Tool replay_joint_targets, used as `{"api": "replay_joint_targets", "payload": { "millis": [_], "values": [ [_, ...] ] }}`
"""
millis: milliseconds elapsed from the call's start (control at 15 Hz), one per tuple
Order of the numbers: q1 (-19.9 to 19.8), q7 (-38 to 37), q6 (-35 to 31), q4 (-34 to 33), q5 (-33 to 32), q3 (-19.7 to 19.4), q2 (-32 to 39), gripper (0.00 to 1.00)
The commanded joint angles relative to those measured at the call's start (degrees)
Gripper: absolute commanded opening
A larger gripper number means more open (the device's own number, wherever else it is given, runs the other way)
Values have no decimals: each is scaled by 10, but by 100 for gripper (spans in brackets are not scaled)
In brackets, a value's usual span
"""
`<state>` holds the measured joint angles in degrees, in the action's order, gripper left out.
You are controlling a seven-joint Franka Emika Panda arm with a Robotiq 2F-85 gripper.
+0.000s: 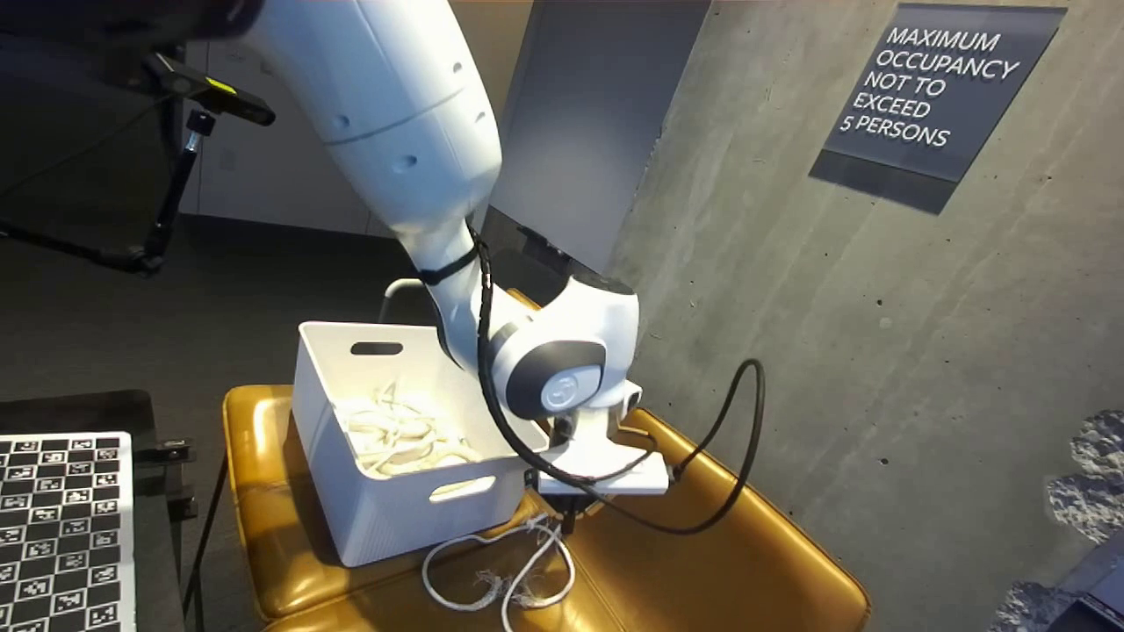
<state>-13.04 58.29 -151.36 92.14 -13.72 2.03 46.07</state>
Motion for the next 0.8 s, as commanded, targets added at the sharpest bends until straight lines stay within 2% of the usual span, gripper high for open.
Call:
{"api": "replay_joint_targets", "payload": {
  "millis": [0, 400, 733],
  "values": [
    [20, -16, -42, 118, -2, 5, -124, 0],
    [75, -60, -55, 201, 0, 26, -277, 0],
    [145, -135, -17, 257, -21, 35, -403, 0]
  ]
}}
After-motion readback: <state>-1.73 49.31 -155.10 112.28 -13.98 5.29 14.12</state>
